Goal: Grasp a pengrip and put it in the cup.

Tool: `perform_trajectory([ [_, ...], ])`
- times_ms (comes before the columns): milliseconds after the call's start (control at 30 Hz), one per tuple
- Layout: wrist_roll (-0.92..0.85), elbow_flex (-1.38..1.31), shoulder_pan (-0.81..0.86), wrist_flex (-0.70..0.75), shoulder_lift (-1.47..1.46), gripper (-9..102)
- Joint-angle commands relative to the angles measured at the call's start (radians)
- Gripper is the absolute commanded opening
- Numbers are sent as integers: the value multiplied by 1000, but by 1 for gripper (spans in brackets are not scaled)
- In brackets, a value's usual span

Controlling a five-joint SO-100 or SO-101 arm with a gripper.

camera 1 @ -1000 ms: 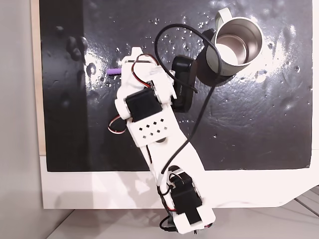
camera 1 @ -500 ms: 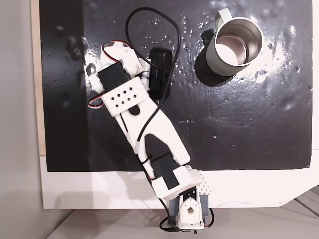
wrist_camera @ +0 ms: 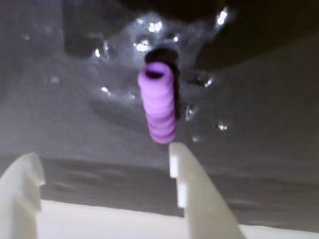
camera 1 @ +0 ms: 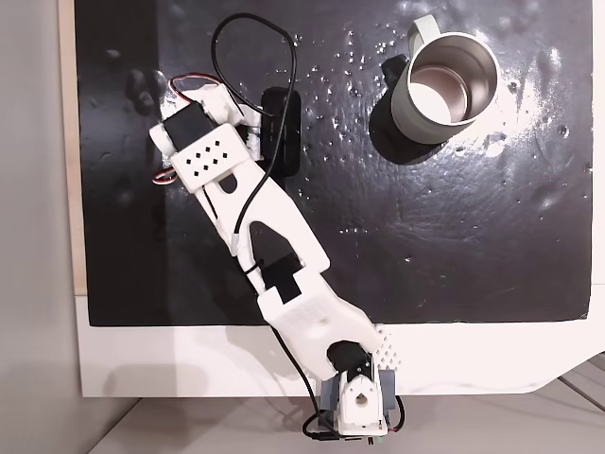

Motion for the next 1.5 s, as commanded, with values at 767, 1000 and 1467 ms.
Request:
perform_trajectory([
  [767, -34, -123, -3, 40, -130, 0],
  [1000, -89, -120, 20, 40, 83, 0],
  [1467, -132, -121, 104, 51, 413, 0],
])
